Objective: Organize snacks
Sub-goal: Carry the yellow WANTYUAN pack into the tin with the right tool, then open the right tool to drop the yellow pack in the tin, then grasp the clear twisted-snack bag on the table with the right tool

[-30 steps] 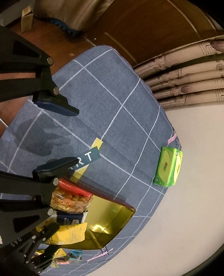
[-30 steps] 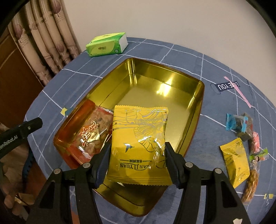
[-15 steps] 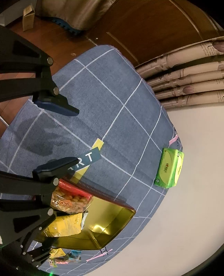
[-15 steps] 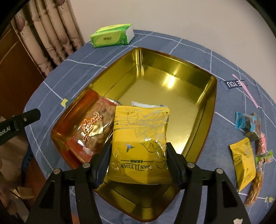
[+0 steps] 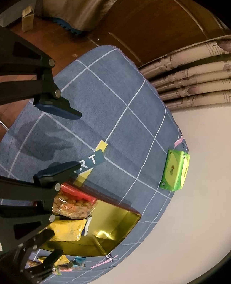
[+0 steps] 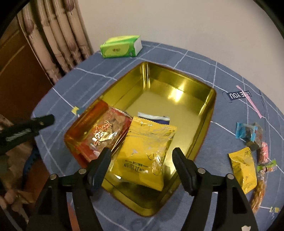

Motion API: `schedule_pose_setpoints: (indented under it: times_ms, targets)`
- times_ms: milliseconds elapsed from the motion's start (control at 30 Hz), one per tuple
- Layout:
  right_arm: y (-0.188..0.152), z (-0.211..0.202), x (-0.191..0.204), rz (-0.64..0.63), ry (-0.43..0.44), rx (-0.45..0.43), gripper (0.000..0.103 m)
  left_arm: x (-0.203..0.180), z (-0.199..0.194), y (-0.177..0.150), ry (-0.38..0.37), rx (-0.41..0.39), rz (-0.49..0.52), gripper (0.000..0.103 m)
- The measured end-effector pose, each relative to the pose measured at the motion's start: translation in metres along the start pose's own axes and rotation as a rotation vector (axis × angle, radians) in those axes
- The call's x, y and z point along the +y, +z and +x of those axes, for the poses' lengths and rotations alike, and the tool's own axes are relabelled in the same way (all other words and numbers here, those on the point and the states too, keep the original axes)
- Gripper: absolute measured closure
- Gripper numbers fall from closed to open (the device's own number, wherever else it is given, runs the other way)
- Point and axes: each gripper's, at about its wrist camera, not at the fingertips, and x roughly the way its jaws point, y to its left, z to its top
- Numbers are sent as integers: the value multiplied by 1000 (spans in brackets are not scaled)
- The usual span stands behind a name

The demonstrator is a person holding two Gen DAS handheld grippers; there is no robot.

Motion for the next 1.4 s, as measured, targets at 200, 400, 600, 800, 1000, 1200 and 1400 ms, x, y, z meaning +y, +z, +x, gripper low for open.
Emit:
schedule_pose_setpoints:
  times_ms: [200, 400, 600, 800, 1000, 1200, 1400]
  targets:
    - [-10, -30, -39, 65, -36, -43, 34, -16, -5, -4, -5, -12, 59, 53]
    - [-26, -53, -99, 168, -114, -51, 34, -33, -10, -9, -18, -13, 113, 53]
    - [-50, -65, -169, 298, -210, -40, 34, -44, -13, -14, -14, -23, 148, 53]
    - [-80, -69, -217, 395, -271, -4, 34, -53, -14, -18, -12, -17, 172, 53]
    - [-101, -59, -232, 424, -264, 42, 34, -64, -15, -25, 0, -20, 215, 53]
    - [-106, -46, -235, 439, -252, 58, 34, -67, -18, -29, 9, -24, 212, 53]
    - [-111, -39, -239, 446, -254, 67, 35, -77, -26, -32, 7, -29, 221, 53]
